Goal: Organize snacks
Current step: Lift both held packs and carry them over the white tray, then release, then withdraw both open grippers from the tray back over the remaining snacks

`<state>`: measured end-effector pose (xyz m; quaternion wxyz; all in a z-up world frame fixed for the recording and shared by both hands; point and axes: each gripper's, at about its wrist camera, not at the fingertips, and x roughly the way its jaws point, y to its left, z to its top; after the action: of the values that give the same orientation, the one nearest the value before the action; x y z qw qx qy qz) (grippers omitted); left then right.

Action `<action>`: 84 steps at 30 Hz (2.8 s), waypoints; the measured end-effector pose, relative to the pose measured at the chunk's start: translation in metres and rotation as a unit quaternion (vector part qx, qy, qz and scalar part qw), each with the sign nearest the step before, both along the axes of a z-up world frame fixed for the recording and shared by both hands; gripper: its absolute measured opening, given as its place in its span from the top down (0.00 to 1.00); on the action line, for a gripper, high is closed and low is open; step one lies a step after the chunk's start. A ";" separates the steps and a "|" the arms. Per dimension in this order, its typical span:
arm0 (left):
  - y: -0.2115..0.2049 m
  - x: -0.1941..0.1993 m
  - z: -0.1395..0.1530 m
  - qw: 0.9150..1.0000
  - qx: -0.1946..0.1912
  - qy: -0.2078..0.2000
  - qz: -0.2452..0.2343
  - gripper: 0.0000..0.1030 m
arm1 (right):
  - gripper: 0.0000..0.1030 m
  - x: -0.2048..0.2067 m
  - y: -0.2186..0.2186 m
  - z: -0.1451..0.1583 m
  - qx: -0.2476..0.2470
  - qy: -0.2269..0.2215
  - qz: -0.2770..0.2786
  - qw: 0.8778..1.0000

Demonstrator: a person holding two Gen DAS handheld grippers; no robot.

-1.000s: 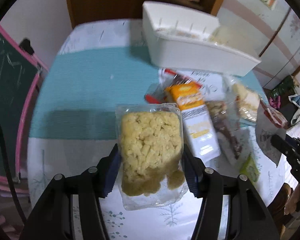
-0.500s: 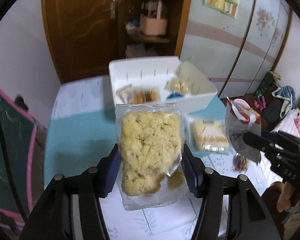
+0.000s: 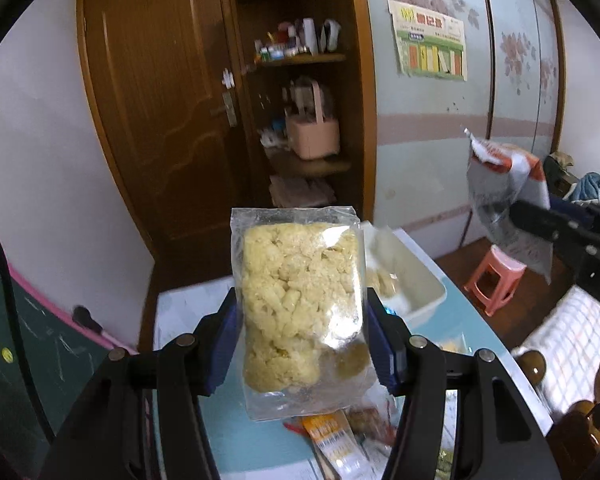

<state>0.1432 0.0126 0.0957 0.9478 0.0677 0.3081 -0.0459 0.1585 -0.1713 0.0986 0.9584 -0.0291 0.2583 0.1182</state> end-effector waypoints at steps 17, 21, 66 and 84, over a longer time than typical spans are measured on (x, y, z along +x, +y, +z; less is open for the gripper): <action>-0.016 0.114 -0.011 0.999 0.015 0.033 0.032 0.45 | 0.72 0.087 0.007 0.010 -0.021 0.008 -0.050 0.998; -0.018 0.146 -0.035 0.997 0.002 0.056 0.047 0.45 | 0.71 0.119 0.013 -0.020 -0.028 0.044 -0.055 0.997; -0.036 0.116 -0.070 0.992 0.010 0.128 0.001 0.07 | 0.45 0.107 0.004 -0.056 -0.022 0.165 -0.063 0.984; -0.031 -0.036 -0.012 0.996 0.025 0.046 -0.065 0.02 | 0.34 -0.058 -0.006 0.006 -0.085 0.070 -0.022 0.994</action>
<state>0.1071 -0.0181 0.0834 0.9256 0.1096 0.3473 -0.1027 0.1005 -0.1775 0.1051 0.9345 -0.0960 0.3343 0.0764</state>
